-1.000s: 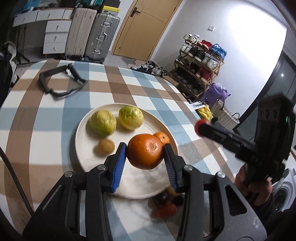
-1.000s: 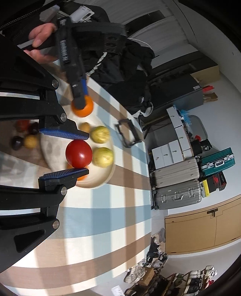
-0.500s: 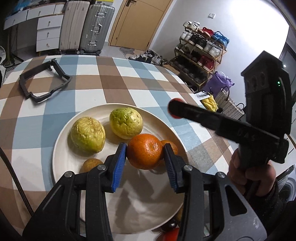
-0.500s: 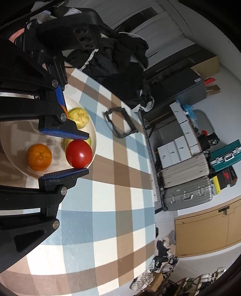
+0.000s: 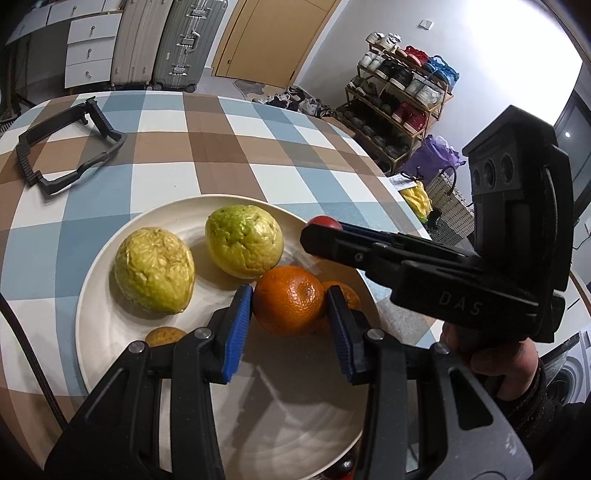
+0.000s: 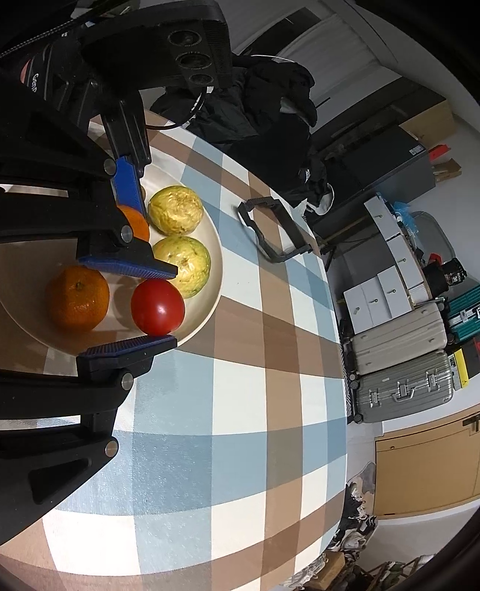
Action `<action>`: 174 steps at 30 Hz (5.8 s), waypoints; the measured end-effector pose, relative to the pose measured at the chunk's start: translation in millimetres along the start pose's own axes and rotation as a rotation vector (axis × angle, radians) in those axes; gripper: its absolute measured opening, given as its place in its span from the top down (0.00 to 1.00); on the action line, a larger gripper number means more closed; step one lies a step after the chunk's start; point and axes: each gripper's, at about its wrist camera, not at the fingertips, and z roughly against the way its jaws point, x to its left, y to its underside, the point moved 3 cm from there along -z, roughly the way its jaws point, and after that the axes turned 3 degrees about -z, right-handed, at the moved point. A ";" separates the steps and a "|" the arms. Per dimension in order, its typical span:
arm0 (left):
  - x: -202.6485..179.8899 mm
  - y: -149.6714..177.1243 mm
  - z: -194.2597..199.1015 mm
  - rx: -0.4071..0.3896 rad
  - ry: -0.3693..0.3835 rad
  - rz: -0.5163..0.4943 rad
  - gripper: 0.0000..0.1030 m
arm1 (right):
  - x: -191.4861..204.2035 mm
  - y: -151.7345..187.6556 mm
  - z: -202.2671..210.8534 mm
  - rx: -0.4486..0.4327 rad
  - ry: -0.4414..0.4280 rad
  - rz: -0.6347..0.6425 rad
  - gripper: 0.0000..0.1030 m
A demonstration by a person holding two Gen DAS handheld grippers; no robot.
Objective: Organize fruits
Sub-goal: 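Carry the tomato and orange toward the plate with both tools, then lower the tomato and orange onto the plate and open both tools, then withdraw both tools from the plate toward the remaining loose fruits, then grasp the dark purple plum with the right tool while the left tool grasps a red tomato, then carry the plum and tomato over the plate with both tools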
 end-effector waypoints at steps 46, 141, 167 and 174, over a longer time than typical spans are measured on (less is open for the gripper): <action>-71.0 63.3 149.3 -0.204 -0.207 -0.074 0.18 | 47.6 80.5 169.3 -0.296 0.014 0.032 0.04; -59.1 134.8 64.5 0.040 -0.059 -0.051 0.71 | 7.2 167.3 131.2 -0.133 0.006 -0.040 0.78; 30.3 33.0 135.1 -0.195 -0.113 0.051 0.71 | 64.1 64.5 109.8 -0.182 -0.052 0.095 0.78; 61.6 13.2 116.1 -0.182 -0.116 0.062 0.71 | 76.6 19.2 78.6 -0.178 -0.078 0.107 0.78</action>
